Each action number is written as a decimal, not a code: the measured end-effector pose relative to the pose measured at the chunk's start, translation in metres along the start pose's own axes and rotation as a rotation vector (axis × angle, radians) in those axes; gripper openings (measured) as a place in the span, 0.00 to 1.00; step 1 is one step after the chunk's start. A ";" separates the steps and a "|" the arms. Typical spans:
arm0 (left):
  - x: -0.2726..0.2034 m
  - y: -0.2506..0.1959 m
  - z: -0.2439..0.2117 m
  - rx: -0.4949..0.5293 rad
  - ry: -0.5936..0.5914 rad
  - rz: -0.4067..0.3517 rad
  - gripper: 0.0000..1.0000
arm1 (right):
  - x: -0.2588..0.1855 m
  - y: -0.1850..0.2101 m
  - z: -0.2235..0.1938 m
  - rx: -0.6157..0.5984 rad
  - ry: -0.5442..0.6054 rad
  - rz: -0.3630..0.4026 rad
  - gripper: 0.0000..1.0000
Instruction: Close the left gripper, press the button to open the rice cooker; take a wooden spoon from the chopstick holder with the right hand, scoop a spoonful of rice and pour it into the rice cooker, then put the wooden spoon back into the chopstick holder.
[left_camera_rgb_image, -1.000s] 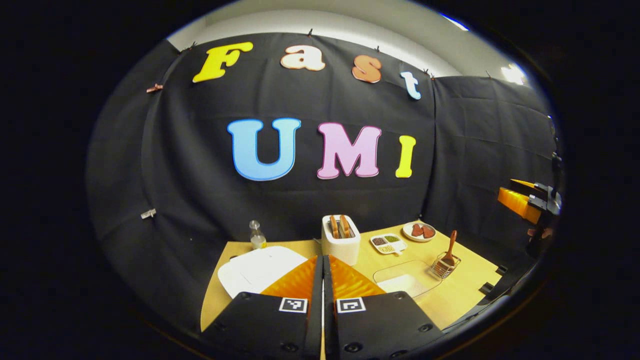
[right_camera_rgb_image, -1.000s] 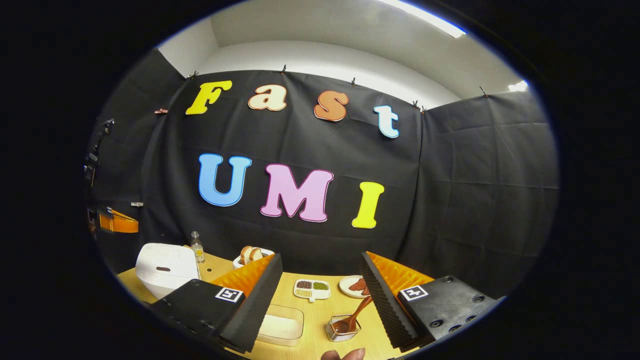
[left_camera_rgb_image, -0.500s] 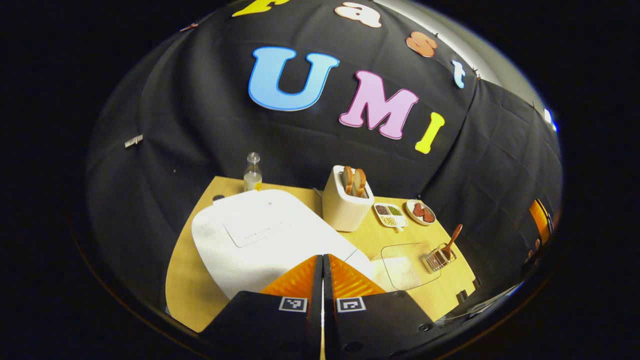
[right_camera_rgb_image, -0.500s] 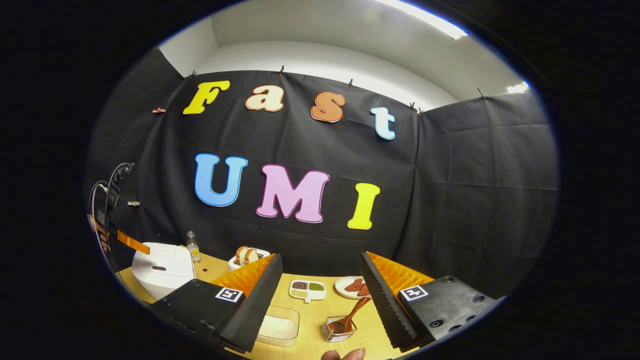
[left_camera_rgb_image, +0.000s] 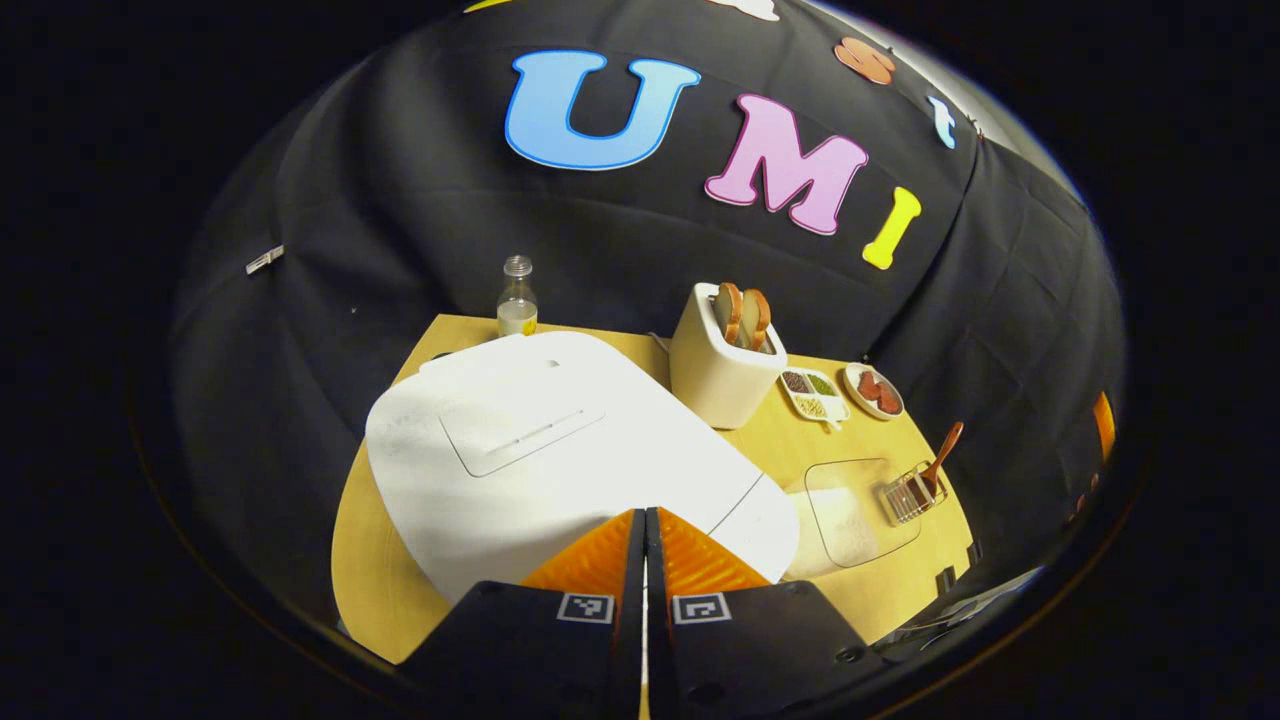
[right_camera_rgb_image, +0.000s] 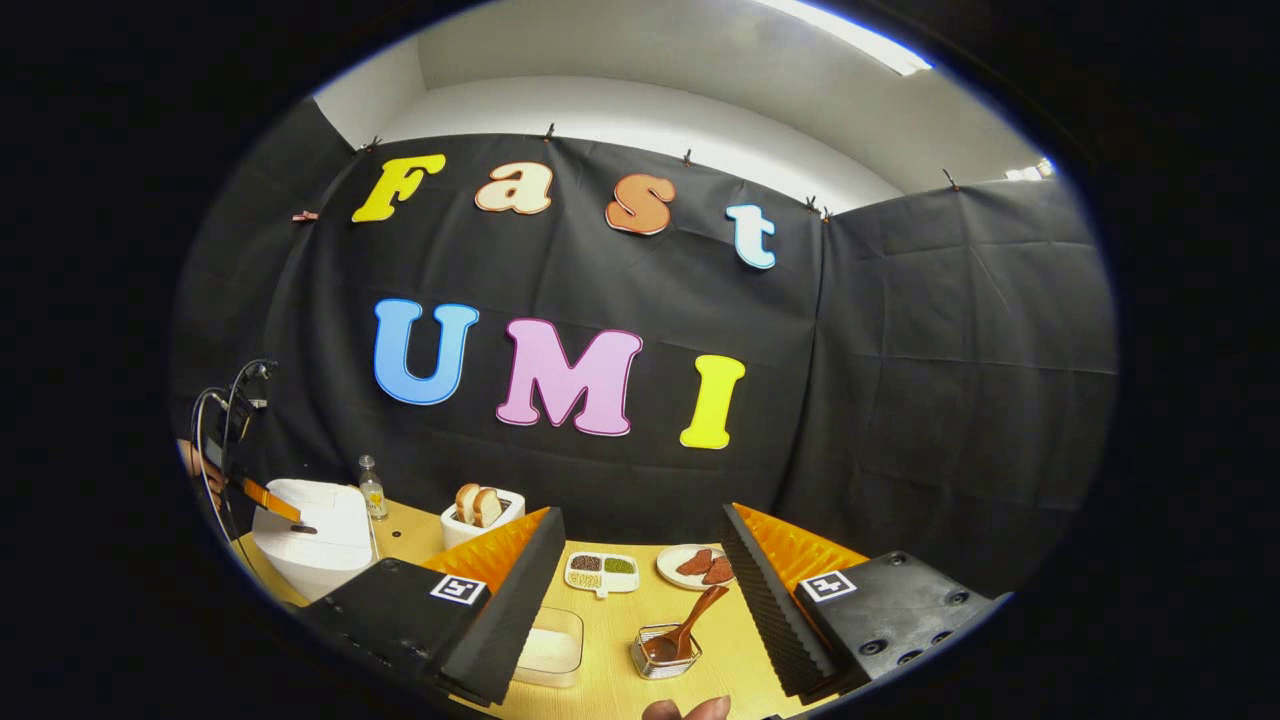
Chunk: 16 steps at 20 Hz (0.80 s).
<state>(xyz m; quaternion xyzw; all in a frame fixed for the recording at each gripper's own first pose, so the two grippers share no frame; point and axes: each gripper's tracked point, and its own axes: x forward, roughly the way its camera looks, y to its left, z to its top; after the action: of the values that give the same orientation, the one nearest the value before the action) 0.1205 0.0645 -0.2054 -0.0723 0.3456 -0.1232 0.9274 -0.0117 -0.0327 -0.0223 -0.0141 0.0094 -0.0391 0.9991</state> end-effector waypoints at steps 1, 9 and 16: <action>0.003 -0.002 -0.003 0.003 0.012 -0.003 0.07 | -0.001 -0.002 -0.001 0.002 0.002 -0.003 0.98; 0.007 -0.001 -0.012 0.021 0.053 -0.003 0.08 | -0.002 -0.009 -0.006 0.008 0.013 -0.023 0.98; 0.007 0.000 -0.012 -0.007 0.048 -0.016 0.08 | -0.009 -0.007 -0.007 0.006 0.015 -0.029 0.98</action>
<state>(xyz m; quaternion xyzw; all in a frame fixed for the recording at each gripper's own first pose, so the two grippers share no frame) 0.1176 0.0620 -0.2182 -0.0752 0.3675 -0.1311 0.9177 -0.0214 -0.0388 -0.0290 -0.0108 0.0166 -0.0536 0.9984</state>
